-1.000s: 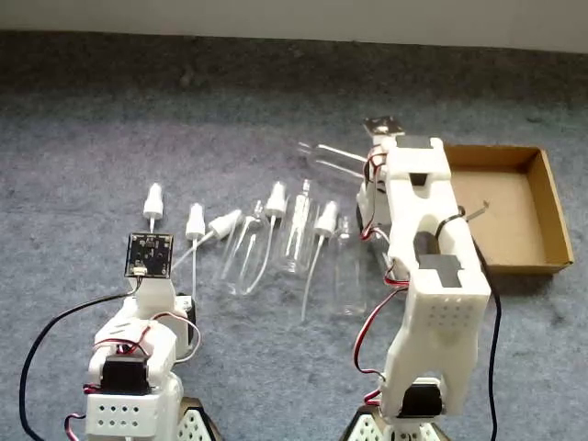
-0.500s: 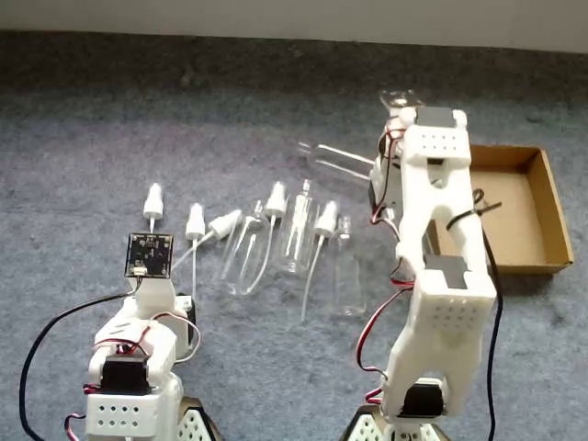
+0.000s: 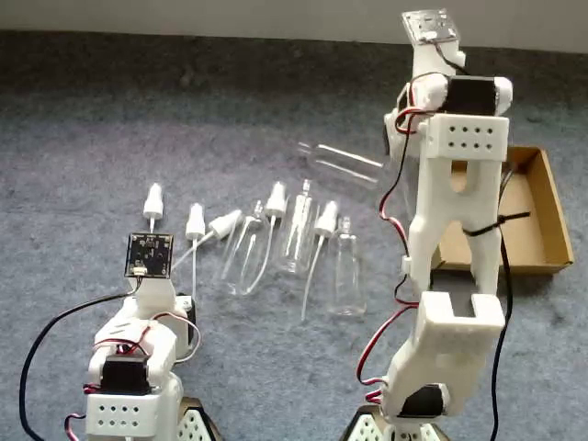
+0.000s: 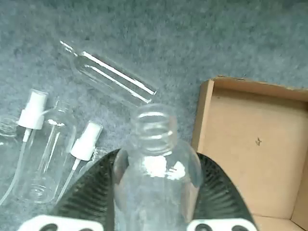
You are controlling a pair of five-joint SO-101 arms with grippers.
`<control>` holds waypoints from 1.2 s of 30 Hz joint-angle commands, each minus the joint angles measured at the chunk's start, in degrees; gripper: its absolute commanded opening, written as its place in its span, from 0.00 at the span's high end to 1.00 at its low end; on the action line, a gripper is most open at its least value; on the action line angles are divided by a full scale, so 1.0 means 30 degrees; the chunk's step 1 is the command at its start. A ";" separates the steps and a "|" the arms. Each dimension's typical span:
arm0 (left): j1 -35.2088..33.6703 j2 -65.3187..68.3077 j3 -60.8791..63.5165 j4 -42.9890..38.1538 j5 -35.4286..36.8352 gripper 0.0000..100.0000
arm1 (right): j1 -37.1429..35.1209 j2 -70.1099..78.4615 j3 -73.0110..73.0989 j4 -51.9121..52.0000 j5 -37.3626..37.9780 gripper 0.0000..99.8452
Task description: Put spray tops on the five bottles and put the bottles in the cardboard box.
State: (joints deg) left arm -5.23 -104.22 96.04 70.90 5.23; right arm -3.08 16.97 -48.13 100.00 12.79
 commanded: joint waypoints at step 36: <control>0.0278 -0.0103 0.0366 0.0733 -0.3722 0.99 | 0.0190 -1.7333 0.7722 0.0308 0.0176 0.93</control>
State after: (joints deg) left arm -5.23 -104.22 96.04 72.92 -5.23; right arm -3.16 -32.09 -24.84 100.09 12.79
